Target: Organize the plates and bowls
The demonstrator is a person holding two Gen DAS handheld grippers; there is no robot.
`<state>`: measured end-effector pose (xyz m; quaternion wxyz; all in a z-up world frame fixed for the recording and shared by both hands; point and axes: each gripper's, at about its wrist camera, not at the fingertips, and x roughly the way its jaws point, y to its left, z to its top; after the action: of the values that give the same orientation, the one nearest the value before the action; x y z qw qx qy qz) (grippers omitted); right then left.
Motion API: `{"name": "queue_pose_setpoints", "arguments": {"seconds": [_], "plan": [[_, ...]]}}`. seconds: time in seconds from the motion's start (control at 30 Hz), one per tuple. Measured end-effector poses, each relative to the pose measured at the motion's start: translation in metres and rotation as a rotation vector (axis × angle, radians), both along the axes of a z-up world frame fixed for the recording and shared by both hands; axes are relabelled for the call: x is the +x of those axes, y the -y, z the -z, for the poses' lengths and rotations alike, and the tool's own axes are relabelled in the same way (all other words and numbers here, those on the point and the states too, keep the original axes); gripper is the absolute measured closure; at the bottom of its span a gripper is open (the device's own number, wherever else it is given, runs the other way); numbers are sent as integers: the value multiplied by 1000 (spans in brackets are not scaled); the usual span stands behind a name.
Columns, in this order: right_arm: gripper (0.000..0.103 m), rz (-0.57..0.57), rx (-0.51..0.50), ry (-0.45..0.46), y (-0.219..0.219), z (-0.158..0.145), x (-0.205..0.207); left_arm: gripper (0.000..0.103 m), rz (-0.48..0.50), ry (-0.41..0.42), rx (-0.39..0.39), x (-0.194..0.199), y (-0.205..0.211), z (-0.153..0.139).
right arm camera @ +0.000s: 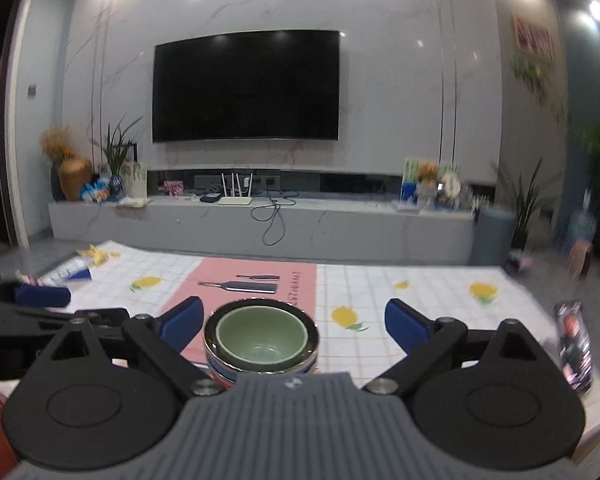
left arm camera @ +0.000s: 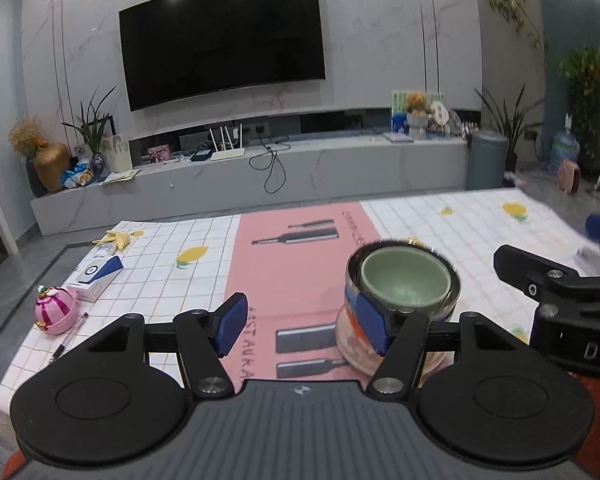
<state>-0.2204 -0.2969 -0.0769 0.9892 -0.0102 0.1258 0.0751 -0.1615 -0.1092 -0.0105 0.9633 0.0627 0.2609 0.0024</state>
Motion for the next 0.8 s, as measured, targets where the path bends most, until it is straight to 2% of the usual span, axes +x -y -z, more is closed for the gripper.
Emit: {"name": "queue_pose_setpoints", "arguments": {"seconds": [0.07, 0.17, 0.33, 0.43, 0.67, 0.8], "plan": [[7, 27, -55, -10, -6, 3, 0, 27, -2, -11, 9, -1, -2, 7], [7, 76, -97, -76, -9, 8, 9, 26, -11, -48, -13, 1, -7, 16], [7, 56, -25, -192, 1, 16, 17, 22, -10, -103, -29, 4, -9, 29], [7, 73, -44, -226, -2, 25, 20, 22, -9, -163, -42, 8, -9, 40], [7, 29, 11, -324, -2, 48, 32, 22, -36, -190, -9, 5, -7, 50], [7, 17, 22, -358, -5, 54, 36, 22, -48, -195, -20, 5, -10, 49]]}}
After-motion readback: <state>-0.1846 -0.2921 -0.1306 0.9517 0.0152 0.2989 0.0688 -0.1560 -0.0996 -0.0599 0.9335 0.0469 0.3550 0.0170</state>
